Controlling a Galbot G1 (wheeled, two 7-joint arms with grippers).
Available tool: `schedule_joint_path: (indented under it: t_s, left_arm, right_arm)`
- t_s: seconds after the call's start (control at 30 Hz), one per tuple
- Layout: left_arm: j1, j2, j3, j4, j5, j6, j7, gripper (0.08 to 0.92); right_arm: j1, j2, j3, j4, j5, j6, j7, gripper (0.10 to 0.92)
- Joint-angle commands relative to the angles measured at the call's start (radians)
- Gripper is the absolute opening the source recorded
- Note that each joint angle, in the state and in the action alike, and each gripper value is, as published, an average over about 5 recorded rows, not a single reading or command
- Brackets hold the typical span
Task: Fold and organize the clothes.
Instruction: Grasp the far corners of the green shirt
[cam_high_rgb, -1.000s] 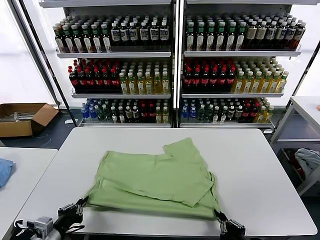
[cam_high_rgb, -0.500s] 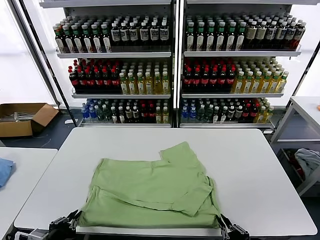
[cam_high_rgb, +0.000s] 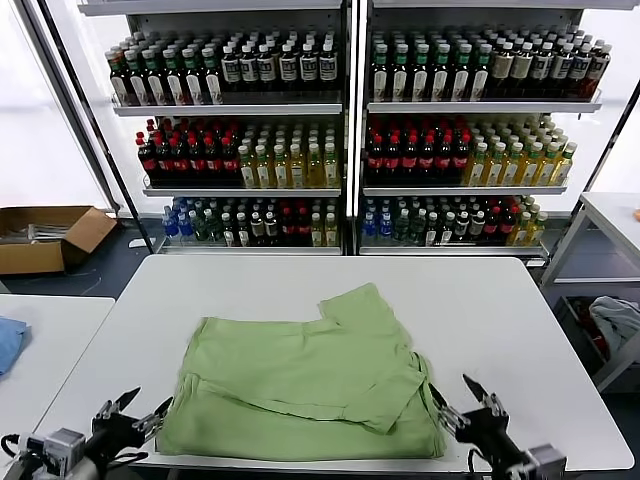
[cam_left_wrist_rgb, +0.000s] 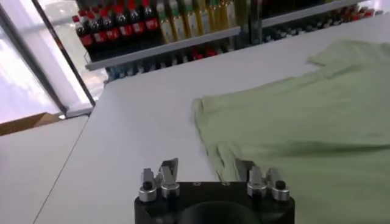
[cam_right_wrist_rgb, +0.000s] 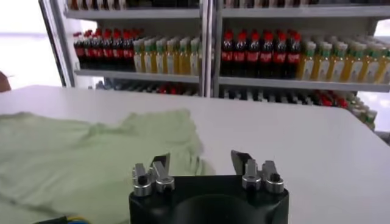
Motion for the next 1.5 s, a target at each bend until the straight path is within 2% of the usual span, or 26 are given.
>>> schedule_joint_path:
  t_s: [0.03,0.17,0.3,0.5,0.67,0.9,1.17,1.3,1.5]
  left_arm:
    - [-0.43,0.164,0.236,0.274,-0.193,-0.033,0.036,0.722]
    - [-0.607,0.182,0.374,0.423,-0.205,-0.039,0.036,0.807]
    - [-0.749,0.185,0.483,0.552,-0.2,-0.042,0.038,0.822]
    - [-0.874,0.182,0.593,0.674,-0.197,-0.043,0.046,0.823]
    - [-0.946,0.15,0.647,0.755,-0.196,-0.046,0.045,0.823]
    - [-0.966,0.123,0.671,0.791,-0.19,-0.047,0.043,0.823]
    - [-0.93,0.116,0.68,0.783,-0.159,-0.034,0.055,0.822]
    - [-0.917,0.117,0.68,0.775,-0.142,-0.025,0.068,0.781]
    - [-0.899,0.122,0.677,0.765,-0.135,-0.013,0.107,0.628]
  right_arm:
    - [0.508,-0.101,-0.162,-0.311,0.162,-0.104,-0.094,0.816]
    - [0.68,-0.057,-0.26,-0.475,0.11,-0.125,-0.149,0.822]
    - [0.794,-0.013,-0.342,-0.609,0.051,-0.153,-0.156,0.823]
    - [0.956,0.08,-0.436,-0.829,-0.02,-0.154,-0.172,0.823]
    - [1.007,0.127,-0.473,-0.931,-0.061,-0.154,-0.19,0.823]
    - [0.979,0.134,-0.486,-0.944,-0.072,-0.154,-0.191,0.823]
    - [0.935,0.158,-0.503,-0.949,-0.093,-0.154,-0.173,0.814]
    - [0.941,0.165,-0.52,-0.956,-0.106,-0.155,-0.16,0.732]
    - [0.953,0.175,-0.54,-0.974,-0.13,-0.155,-0.16,0.568]
